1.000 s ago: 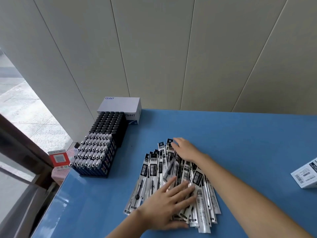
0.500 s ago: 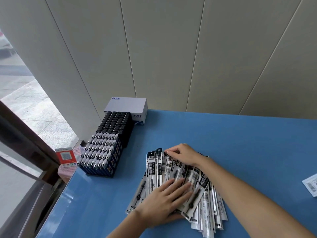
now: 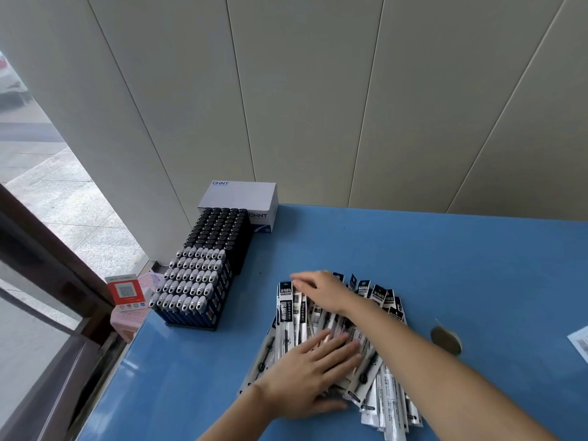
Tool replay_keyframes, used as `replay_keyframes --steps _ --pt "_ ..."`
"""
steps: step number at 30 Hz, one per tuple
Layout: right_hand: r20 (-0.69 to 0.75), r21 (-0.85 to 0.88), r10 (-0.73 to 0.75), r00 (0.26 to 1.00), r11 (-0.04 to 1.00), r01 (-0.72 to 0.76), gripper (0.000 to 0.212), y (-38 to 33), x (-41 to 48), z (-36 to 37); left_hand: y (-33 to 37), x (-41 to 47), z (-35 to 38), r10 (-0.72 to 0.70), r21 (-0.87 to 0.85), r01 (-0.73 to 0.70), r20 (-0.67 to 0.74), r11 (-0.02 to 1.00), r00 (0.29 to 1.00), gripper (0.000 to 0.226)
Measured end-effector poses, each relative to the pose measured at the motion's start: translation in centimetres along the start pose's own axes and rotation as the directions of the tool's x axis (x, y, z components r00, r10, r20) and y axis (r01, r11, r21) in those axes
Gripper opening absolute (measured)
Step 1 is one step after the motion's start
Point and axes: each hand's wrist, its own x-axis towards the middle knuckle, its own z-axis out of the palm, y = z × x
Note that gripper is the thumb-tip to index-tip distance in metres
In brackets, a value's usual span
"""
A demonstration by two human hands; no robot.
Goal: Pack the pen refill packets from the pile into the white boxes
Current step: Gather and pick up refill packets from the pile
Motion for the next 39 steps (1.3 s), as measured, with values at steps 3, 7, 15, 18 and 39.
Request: replay_keyframes --steps 3,7,15,18,39 --pt "-0.127 0.101 -0.007 0.992 0.995 0.02 0.042 -1.0 0.6 -0.1 -0.8 -2.9 -0.1 -0.018 -0.026 0.017 -0.029 1.0 0.999 0.07" --pt "-0.026 0.015 -0.044 0.999 0.999 0.044 0.044 -1.7 0.9 1.8 -2.7 -7.0 0.5 0.046 0.002 -0.046 -0.031 0.999 0.998 0.061" --pt "-0.002 -0.055 -0.031 1.0 0.998 0.031 0.047 -1.7 -0.5 3.2 -3.4 -5.1 0.6 0.087 0.077 -0.088 0.017 0.993 0.996 0.059" --pt "-0.158 0.052 0.02 0.987 0.999 -0.012 0.042 -0.3 -2.0 -1.0 -2.1 -4.3 -0.4 0.152 0.059 -0.152 0.005 0.987 0.988 0.071" --pt "-0.395 0.512 0.339 0.854 0.853 -0.102 0.042 7.9 -11.3 -3.9 2.9 1.5 -2.1 -0.226 -0.168 0.203 -0.137 0.965 0.964 0.071"
